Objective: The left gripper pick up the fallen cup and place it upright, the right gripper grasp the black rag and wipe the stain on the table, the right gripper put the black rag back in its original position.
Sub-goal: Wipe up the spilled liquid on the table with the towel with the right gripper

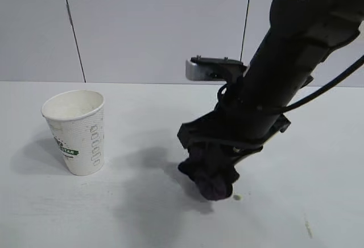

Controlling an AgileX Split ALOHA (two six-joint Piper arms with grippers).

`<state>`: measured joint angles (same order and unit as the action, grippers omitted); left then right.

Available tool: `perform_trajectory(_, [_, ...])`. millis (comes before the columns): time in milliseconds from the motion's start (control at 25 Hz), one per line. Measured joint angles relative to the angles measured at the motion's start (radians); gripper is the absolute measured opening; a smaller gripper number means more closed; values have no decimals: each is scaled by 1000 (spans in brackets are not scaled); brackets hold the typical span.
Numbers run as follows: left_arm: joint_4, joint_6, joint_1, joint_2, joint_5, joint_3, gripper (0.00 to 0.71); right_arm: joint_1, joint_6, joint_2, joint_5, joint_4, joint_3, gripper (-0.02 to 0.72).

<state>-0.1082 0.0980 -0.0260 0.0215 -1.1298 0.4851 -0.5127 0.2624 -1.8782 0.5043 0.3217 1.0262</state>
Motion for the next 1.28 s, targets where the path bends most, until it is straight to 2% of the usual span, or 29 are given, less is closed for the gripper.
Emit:
perform_trajectory(120, [0, 0, 0, 0, 0, 0, 664, 0, -1, -31, 1, -15, 0, 83])
perform_trajectory(280, [0, 0, 0, 0, 0, 0, 664, 5, -38, -35, 10, -103, 4, 83])
perform_trajectory(400, [0, 0, 0, 0, 0, 0, 664, 43, -110, -35, 46, -201, 5, 83])
perform_trajectory(600, [0, 0, 0, 0, 0, 0, 664, 130, -255, -34, 89, -409, 5, 83])
perform_trajectory(680, [0, 0, 0, 0, 0, 0, 664, 149, -309, -34, 88, -456, 5, 83])
perform_trajectory(800, [0, 0, 0, 0, 0, 0, 664, 151, -330, -34, 75, -427, 5, 83])
perform_trajectory(960, [0, 0, 0, 0, 0, 0, 664, 98, -281, -34, 22, -296, 5, 83])
perform_trajectory(1040, [0, 0, 0, 0, 0, 0, 664, 52, -254, -34, -11, -249, 5, 83])
perform_trajectory(1280, [0, 0, 0, 0, 0, 0, 664, -37, -240, -36, -59, -215, 5, 83])
